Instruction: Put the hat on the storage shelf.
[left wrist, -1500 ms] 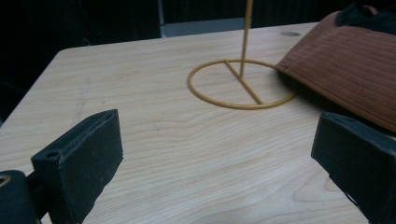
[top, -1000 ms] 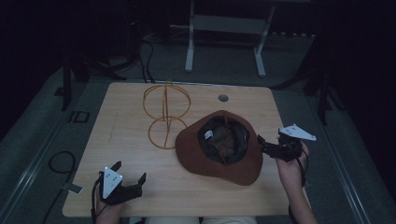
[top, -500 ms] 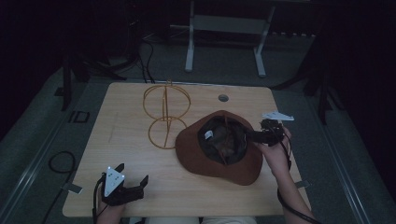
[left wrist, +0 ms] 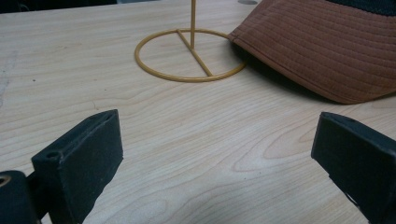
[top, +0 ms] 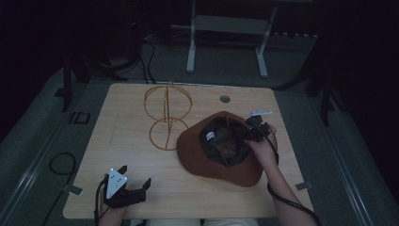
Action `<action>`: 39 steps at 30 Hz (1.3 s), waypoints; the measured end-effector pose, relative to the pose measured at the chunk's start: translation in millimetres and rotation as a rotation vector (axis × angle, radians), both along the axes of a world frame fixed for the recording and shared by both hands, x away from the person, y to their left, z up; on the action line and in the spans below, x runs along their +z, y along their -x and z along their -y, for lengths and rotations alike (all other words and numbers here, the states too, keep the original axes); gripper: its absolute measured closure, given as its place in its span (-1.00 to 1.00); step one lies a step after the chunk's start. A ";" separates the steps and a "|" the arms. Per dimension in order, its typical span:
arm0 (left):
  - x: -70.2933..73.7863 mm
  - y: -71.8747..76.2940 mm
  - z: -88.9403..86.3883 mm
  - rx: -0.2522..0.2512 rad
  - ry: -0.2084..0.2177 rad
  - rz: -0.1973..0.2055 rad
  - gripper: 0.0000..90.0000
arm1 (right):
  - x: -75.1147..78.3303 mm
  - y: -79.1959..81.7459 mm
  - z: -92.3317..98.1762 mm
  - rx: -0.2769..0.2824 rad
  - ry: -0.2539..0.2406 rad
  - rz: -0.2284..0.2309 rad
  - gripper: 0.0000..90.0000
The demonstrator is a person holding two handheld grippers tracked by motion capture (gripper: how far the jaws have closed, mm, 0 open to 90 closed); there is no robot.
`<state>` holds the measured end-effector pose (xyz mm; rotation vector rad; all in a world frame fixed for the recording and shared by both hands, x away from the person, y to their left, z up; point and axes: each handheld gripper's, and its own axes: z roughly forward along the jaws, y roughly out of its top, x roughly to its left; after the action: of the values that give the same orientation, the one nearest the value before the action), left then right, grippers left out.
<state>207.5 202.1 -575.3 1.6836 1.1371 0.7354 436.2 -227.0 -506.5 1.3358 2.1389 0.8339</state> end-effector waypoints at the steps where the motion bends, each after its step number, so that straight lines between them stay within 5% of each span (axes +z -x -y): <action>1: 0.0 0.0 0.0 0.000 0.000 0.000 -0.94 | -3.5 -1.5 -1.8 0.007 0.010 -0.001 -0.54; 3: -0.1 0.1 0.0 0.005 -0.005 -0.004 -0.94 | -12.5 -4.6 -6.9 0.017 0.074 0.013 -0.48; 12: 0.3 1.0 -0.2 0.005 -0.001 -0.007 -0.94 | -31.1 -9.1 -10.2 0.009 0.117 -0.021 -0.09; 22: 0.4 0.7 0.0 0.000 0.013 -0.026 -0.94 | -40.3 -7.8 -9.0 -0.080 0.209 0.008 0.75; 26: 1.5 2.0 2.2 0.002 -0.013 -0.019 -0.94 | -37.6 -5.8 -3.8 -0.103 0.164 0.016 0.86; 33: 4.2 0.2 6.8 -0.032 -0.033 -0.055 -0.94 | -10.8 5.8 4.6 -0.100 0.069 0.082 0.88; 39: 16.9 -0.5 15.2 -0.079 0.006 -0.061 -0.94 | 14.5 28.9 8.4 -0.083 0.004 0.161 0.88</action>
<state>208.0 186.9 -558.4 1.7461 1.1070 0.6336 407.2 -235.4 -492.0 1.3000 1.9479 0.8718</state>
